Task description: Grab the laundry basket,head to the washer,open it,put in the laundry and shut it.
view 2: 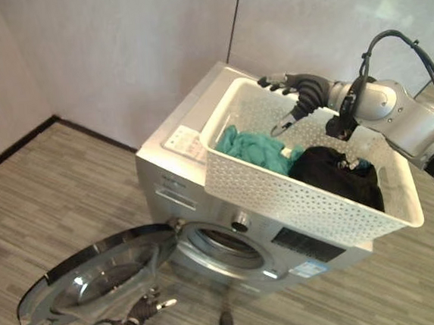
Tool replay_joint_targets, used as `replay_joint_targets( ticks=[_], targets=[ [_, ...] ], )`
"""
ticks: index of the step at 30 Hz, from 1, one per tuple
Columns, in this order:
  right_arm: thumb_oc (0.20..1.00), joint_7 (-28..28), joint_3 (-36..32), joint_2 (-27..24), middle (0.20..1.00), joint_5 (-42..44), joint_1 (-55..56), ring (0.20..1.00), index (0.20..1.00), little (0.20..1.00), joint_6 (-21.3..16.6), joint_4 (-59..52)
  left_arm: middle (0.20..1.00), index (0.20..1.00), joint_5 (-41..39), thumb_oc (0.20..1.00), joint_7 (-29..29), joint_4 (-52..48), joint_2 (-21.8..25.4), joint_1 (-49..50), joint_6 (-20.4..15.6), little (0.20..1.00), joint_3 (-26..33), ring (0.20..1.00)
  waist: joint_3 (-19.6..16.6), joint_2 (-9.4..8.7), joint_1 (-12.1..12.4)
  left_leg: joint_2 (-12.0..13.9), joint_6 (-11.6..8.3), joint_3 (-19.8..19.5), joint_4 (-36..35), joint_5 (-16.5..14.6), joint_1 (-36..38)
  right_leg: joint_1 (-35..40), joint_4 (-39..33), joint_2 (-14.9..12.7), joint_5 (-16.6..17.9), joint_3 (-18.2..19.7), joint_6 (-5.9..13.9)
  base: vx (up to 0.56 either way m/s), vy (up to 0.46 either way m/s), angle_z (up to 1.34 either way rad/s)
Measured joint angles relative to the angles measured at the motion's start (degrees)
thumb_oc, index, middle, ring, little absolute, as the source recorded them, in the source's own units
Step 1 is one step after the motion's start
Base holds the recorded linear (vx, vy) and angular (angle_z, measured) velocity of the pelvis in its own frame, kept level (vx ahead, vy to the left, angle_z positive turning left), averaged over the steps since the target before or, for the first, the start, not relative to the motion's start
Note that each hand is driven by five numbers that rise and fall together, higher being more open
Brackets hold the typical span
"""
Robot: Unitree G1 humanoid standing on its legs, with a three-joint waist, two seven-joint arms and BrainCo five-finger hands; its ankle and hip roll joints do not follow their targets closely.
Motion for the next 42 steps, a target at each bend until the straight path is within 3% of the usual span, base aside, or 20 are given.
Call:
replay_joint_targets(
  ticks=[2, 7, 14, 22, 28, 29, 30, 37, 42],
  targets=[
    [1.0, 0.6, 0.7, -0.2, 1.0, -0.5, 0.5, 1.0, 1.0, 1.0, 0.0, -0.7, 1.0, 1.0, 0.0, 1.0, -0.2, -0.1, 0.4, 0.1, 0.0, 1.0, 0.0, 1.0, 0.6, -0.74, 0.0, 0.0, -0.08, 0.0, 0.0, 0.0, -0.3, -0.6, 0.0, 0.0, 0.1, 0.0, -0.07, -0.01, -0.015, 0.0],
    [1.0, 2.6, 3.3, 0.0, 1.0, -0.6, 0.7, 1.0, 1.0, 1.0, 0.1, -2.2, 1.0, 1.0, -1.7, 1.0, -0.6, -0.3, 0.5, -0.3, 0.0, 1.0, -0.4, 1.0, 1.5, -0.67, 0.2, 0.0, -0.08, 0.1, 0.0, 0.0, -0.5, -0.7, 0.0, 0.0, 0.1, -0.1, -0.08, 0.0, 0.0, 0.0],
    [1.0, 2.8, 5.7, 5.5, 1.0, -6.4, 1.0, 1.0, 1.0, 1.0, 1.1, 4.1, 1.0, 1.0, -4.4, 1.0, -1.4, -2.2, 0.7, -1.8, 0.0, 1.0, -0.6, 1.0, 3.6, -1.01, 1.1, 0.0, -0.27, -0.9, 0.4, 0.2, -2.4, -1.6, 0.0, -0.1, 0.1, -0.7, -0.09, -0.04, -0.017, 0.06],
    [1.0, 0.4, 2.6, 10.3, 1.0, -17.8, -2.4, 1.0, 1.0, 1.0, 1.2, 15.7, 1.0, 1.0, -9.0, 1.0, -1.2, -3.7, 0.9, -2.3, -0.4, 1.0, -0.6, 1.0, 7.1, -0.93, 3.7, 0.3, -1.39, -4.4, 2.3, 0.8, -8.6, -5.1, 0.0, -0.1, 0.5, -4.0, -0.79, -0.07, -0.04, 0.22],
    [1.0, 0.0, -0.7, 14.1, 1.0, -24.3, -3.3, 1.0, 1.0, 1.0, 4.5, 19.6, 1.0, 1.0, -9.2, 1.0, 0.2, -2.0, 0.6, -2.7, -0.4, 1.0, -0.7, 1.0, 7.9, -0.92, 3.8, 0.6, -2.21, -7.1, 3.0, 1.3, -11.2, -6.1, 0.0, 0.1, 0.6, -6.5, -1.0, -0.01, -0.041, 0.19],
    [0.464, 0.1, -0.8, 14.2, 0.464, -25.2, -3.4, 0.464, 0.464, 0.464, 5.1, 19.6, 1.0, 1.0, -10.2, 1.0, 0.3, -2.0, 0.6, -2.5, -0.4, 1.0, -0.7, 1.0, 7.8, -1.09, 3.9, 0.6, -2.28, -7.1, 3.0, 1.4, -11.2, -6.1, 0.0, 0.1, 0.6, -6.6, -1.01, 0.0, 0.0, 0.0],
    [0.2, 0.2, -1.0, 14.4, 0.2, -25.2, -3.3, 0.2, 0.2, 0.2, 5.3, 19.7, 1.0, 1.0, -10.6, 1.0, 0.4, -2.0, 0.6, -2.4, -0.4, 1.0, -0.7, 1.0, 7.7, -1.13, 3.9, 0.6, -2.29, -7.1, 3.0, 1.4, -11.2, -6.1, 0.0, 0.1, 0.6, -6.5, -0.99, 0.0, 0.0, 0.0],
    [0.2, -0.2, -4.2, 14.8, 0.2, -23.9, -2.3, 0.2, 0.2, 0.2, 5.5, 18.6, 1.0, 1.0, -10.6, 1.0, 0.7, -1.9, 0.6, -2.5, -0.3, 1.0, -0.6, 1.0, 7.6, -1.26, 3.6, 0.6, -2.36, -7.0, 3.1, 1.4, -11.1, -6.0, 0.0, 0.1, 0.9, -6.4, -1.4, 0.0, 0.0, 0.0],
    [0.2, -1.4, -6.6, 14.3, 0.2, -18.3, 1.2, 0.2, 0.2, 0.2, 5.3, 16.5, 1.0, 1.0, -10.5, 1.0, 0.9, -1.0, 0.6, -2.6, -0.3, 1.0, 0.1, 1.0, 7.0, -1.56, 3.3, 0.6, -2.36, -6.8, 2.9, 1.5, -9.7, -5.0, 0.0, 0.1, 1.1, -6.3, -1.68, 0.02, 0.009, 0.0]
  ],
)
